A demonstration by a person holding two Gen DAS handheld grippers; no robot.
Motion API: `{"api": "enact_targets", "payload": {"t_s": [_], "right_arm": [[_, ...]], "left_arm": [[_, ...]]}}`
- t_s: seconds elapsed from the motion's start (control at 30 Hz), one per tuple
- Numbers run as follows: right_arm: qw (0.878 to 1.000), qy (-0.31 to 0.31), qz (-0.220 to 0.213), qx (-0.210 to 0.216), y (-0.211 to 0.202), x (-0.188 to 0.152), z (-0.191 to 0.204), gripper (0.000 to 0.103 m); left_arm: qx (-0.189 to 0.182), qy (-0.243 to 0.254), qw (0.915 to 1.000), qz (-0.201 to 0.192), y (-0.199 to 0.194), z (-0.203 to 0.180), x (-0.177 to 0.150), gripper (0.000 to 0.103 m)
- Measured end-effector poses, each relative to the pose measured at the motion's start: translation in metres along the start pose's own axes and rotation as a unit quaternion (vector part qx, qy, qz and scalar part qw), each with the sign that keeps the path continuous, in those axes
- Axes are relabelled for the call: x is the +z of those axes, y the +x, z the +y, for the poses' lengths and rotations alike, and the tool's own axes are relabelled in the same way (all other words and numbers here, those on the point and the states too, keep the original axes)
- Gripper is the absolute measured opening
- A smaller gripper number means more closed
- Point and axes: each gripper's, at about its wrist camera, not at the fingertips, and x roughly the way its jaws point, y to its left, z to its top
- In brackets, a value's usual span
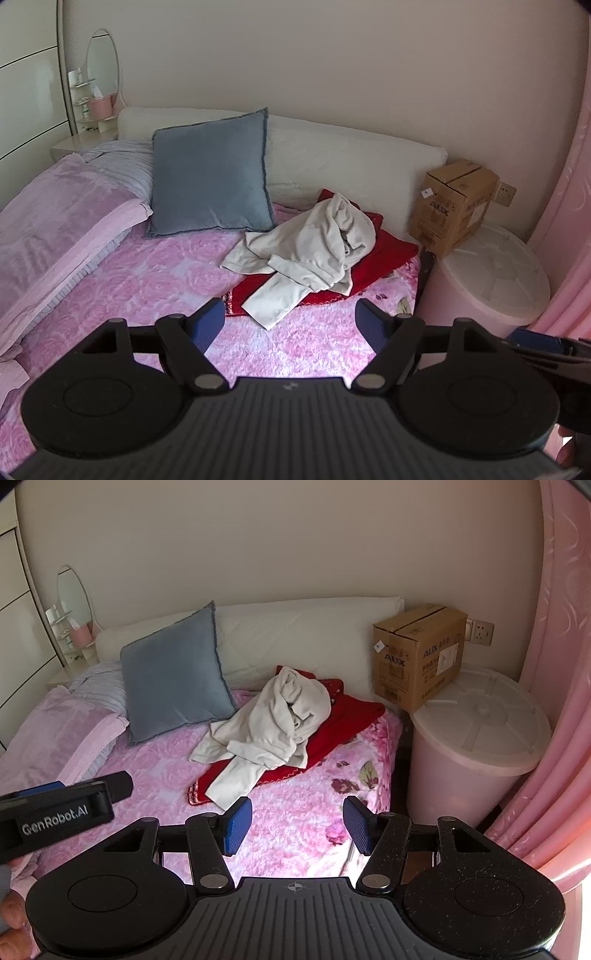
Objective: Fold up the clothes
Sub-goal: 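Move both tools toward the crumpled cream garment on the red cloth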
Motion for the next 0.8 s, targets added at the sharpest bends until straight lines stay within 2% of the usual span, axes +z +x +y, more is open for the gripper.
{"api": "enact_targets", "payload": {"t_s": [0.37,0.8], "right_arm": [[1.000,0.002,0.004,0.002,-0.001,0.003,0.000,0.058],[1.000,-0.004,0.004,0.006,0.008,0.013,0.003,0.058]], "left_arm": [[-0.017,0.008,0.9997,0.015,0.006,0.017,0.007,0.075],[-0.033,0.017,0.9992,0.017,0.019,0.061,0.040,0.075]]}}
